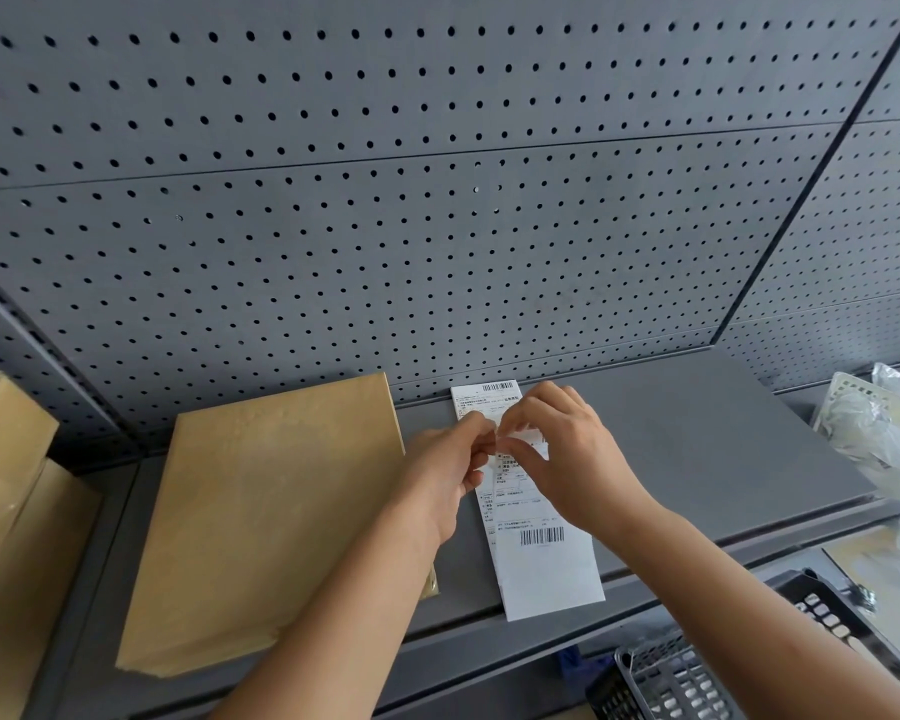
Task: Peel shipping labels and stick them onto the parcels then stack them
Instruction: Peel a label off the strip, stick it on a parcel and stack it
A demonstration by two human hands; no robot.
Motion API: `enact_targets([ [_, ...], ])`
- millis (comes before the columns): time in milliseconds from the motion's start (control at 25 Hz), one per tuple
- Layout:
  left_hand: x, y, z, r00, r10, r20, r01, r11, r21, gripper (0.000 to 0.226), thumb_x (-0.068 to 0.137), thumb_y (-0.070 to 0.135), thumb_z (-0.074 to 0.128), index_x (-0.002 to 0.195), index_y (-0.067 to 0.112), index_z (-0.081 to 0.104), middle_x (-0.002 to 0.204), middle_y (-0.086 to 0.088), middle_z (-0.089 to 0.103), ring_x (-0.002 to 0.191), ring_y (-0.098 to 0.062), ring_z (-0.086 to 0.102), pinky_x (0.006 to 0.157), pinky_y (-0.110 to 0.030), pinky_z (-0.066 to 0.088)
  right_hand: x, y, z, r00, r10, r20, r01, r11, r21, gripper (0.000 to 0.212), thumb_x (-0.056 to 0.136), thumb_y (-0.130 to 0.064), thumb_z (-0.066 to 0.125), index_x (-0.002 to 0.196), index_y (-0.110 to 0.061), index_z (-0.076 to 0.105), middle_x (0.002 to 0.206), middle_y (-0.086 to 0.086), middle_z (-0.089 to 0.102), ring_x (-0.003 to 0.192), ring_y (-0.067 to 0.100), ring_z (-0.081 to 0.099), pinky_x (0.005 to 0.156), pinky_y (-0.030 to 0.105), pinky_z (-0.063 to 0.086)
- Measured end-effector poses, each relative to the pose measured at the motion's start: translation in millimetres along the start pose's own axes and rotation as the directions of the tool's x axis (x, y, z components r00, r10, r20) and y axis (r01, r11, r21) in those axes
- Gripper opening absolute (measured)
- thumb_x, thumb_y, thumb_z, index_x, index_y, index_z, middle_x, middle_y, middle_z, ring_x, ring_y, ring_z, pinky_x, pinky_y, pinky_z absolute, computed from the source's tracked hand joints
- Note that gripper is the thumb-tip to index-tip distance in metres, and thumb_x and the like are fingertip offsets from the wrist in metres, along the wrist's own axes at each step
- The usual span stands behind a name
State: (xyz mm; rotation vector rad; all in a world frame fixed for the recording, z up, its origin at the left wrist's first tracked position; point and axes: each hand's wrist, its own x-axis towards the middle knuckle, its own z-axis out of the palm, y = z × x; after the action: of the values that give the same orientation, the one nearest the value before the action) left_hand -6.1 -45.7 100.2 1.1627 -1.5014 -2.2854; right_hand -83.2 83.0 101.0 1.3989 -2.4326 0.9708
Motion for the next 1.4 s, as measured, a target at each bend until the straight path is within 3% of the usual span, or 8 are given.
enact_targets([
  [320,3,4,-7,0.998,-0.068,-0.018,0.068,0.997,0.041,0.019,0.093,0.022,0.063,0.084,0.008,0.073,0.056,0.000,0.063,0.048,-0.016,0.056,0.052,-0.027,0.046,-15,0,-15,0.997,-0.043,0.062,0.040,0.997,0.063,0.005,0.096,-0.023,0.060,0.100,-0.024,0.057,0.106,-0.012,0.065,0.100,0.015,0.059,0.088,0.032,0.049],
  [480,2,8,-7,0.992,-0.128,-0.009,0.129,0.992,0.019,0.025,0.095,0.019,0.058,0.073,0.010,0.066,0.045,0.000,0.059,0.034,-0.016,0.055,0.038,-0.019,0.040,-32,0,-27,0.998,-0.053,0.021,0.051,0.995,0.084,0.009,0.098,-0.019,0.060,0.101,-0.026,0.055,0.100,-0.012,0.068,0.091,0.017,0.065,0.074,0.038,0.057],
  [640,5,7,-5,0.992,-0.129,-0.005,0.129,0.992,-0.015,0.021,0.095,0.013,0.052,0.080,0.007,0.065,0.058,-0.006,0.058,0.044,-0.021,0.056,0.041,-0.021,0.046,-40,-6,-40,0.985,-0.129,-0.113,0.138,0.988,0.074,0.011,0.095,-0.013,0.059,0.099,-0.022,0.054,0.093,-0.005,0.066,0.082,0.022,0.064,0.068,0.040,0.056],
  [760,7,7,-5,0.995,-0.104,-0.009,0.104,0.995,0.011,0.024,0.099,0.005,0.047,0.087,0.002,0.068,0.052,-0.006,0.060,0.033,-0.015,0.056,0.034,-0.017,0.042,-45,-15,-57,0.954,-0.191,-0.229,0.215,0.973,0.085,0.005,0.097,-0.011,0.053,0.099,-0.015,0.056,0.090,0.004,0.066,0.084,0.029,0.064,0.079,0.040,0.053],
  [920,13,-5,3,0.993,-0.119,-0.006,0.118,0.991,-0.068,0.022,0.103,0.004,0.046,0.100,-0.002,0.067,0.072,-0.017,0.074,0.050,-0.024,0.072,0.041,-0.027,0.057,-36,-37,-84,0.884,-0.272,-0.379,0.325,0.942,0.084,0.018,0.093,0.007,0.053,0.099,-0.009,0.056,0.086,0.010,0.067,0.083,0.024,0.061,0.104,0.042,0.045],
  [1200,13,-26,26,0.988,-0.148,-0.054,0.147,0.989,-0.008,0.022,0.109,0.007,0.034,0.093,0.002,0.050,0.080,-0.022,0.069,0.042,-0.022,0.069,0.045,-0.028,0.060,-31,-75,-123,0.796,-0.389,-0.464,0.452,0.892,0.027,0.025,0.089,0.014,0.050,0.101,-0.008,0.056,0.088,0.008,0.065,0.088,0.029,0.061,0.088,0.043,0.050],
  [1320,1,-29,29,0.991,-0.132,0.001,0.132,0.991,0.034,0.016,0.106,0.005,0.046,0.104,-0.002,0.061,0.078,-0.014,0.068,0.055,-0.020,0.068,0.046,-0.026,0.059,-28,-85,-137,0.775,-0.394,-0.494,0.477,0.878,0.048,0.022,0.091,0.010,0.049,0.102,-0.007,0.055,0.092,0.003,0.061,0.088,0.031,0.061,0.076,0.046,0.050],
  [1400,-11,-24,25,0.994,-0.108,0.019,0.107,0.994,0.039,0.021,0.105,0.007,0.050,0.092,0.008,0.066,0.070,-0.003,0.069,0.065,-0.018,0.063,0.046,-0.028,0.057,-23,-86,-143,0.771,-0.393,-0.501,0.478,0.877,0.047,0.021,0.092,0.009,0.051,0.103,-0.008,0.055,0.094,0.002,0.060,0.086,0.031,0.062,0.073,0.046,0.049],
])
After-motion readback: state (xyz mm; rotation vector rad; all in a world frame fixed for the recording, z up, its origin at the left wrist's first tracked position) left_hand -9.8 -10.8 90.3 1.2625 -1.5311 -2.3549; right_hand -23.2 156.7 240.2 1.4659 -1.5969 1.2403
